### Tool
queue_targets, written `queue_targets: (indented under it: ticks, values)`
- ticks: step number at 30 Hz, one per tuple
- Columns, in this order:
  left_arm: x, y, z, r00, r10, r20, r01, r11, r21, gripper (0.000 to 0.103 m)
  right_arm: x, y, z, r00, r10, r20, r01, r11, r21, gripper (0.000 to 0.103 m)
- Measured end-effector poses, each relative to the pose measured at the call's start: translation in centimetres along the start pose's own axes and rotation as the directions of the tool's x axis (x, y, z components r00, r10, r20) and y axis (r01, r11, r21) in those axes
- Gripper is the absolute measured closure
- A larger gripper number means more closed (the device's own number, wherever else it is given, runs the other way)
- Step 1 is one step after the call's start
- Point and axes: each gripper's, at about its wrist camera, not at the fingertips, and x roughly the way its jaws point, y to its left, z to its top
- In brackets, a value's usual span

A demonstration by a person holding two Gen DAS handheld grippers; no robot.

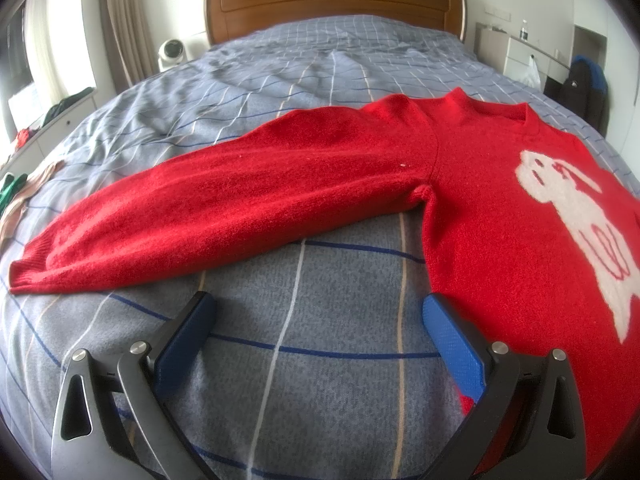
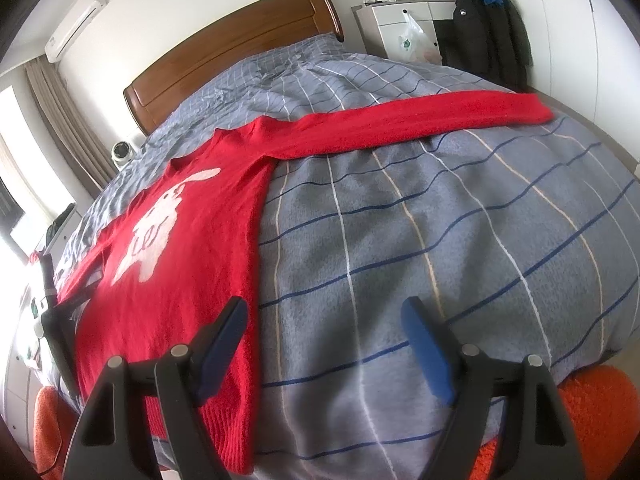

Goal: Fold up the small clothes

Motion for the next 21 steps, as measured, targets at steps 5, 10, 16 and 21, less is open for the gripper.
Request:
queue_targets:
  ticks: [5,10,16,21]
  values:
    - [0.01,0.01,-0.02,1.000,0.000,0.000,0.000,1.000,0.000,0.000,-0.14,0.01,0.03,1.000,-0.001,0.000,0.001,1.000,0.004,0.025]
    - [0.02,0.01,-0.03,1.000,0.000,0.000,0.000,1.000,0.000,0.000,-0.03,0.04,0.00,1.000,-0.005,-0.005,0.005,1.000,-0.007,0.025]
    - [0.02,0.01,-0.02,1.000,0.000,0.000,0.000,1.000,0.000,0.000,0.11,0.20,0.04,1.000,-0.005,-0.004,0.005,1.000,-0.014,0.025]
    - [0.02,0.01,-0.03,1.000,0.000,0.000,0.000,1.000,0.000,0.000,0.09,0.26,0.03,1.000,-0.004,-0.005,0.004,1.000,-0.013,0.025]
